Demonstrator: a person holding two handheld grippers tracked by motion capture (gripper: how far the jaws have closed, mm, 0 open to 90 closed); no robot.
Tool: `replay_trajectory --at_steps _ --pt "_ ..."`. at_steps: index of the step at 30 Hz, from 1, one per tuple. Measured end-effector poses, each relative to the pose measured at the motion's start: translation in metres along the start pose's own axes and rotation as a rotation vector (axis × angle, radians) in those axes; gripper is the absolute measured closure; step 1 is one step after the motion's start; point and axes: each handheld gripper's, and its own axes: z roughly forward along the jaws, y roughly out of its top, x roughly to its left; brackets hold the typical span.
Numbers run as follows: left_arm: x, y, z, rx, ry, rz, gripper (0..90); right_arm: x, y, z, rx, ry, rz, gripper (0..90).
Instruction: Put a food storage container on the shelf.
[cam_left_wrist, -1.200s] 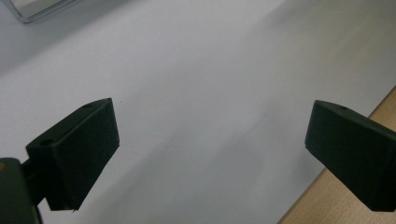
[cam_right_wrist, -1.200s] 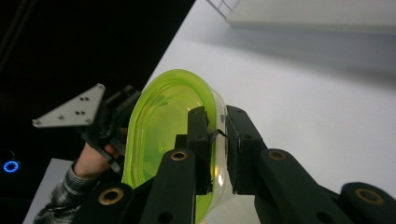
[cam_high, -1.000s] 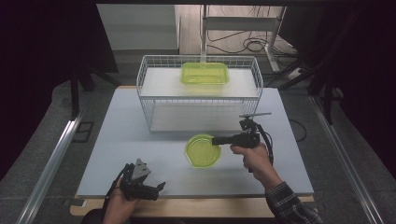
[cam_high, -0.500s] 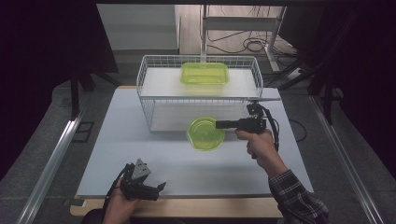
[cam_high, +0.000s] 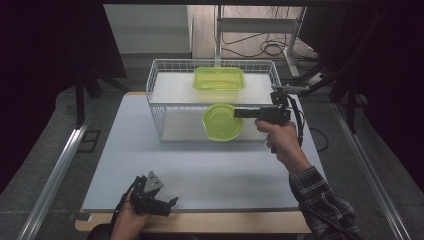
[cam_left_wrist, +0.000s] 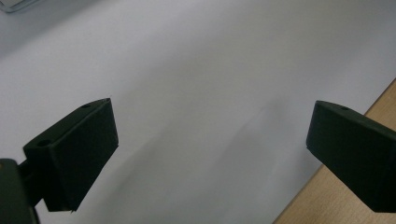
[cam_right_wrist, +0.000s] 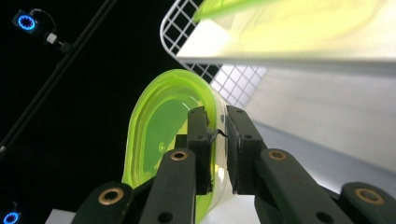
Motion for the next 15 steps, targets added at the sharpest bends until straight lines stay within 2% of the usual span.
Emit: replay_trajectory --at_steps 10,15 --pt "0.001 0.0 -0.001 -0.005 -0.006 -0.003 1.7 0.014 0.031 -0.006 -0.06 -0.024 -0.029 80.8" --pt "0.001 0.0 -0.001 -0.006 -0.007 -0.008 1.7 0.019 0.047 -0.006 -0.091 -0.054 -0.042 80.8"
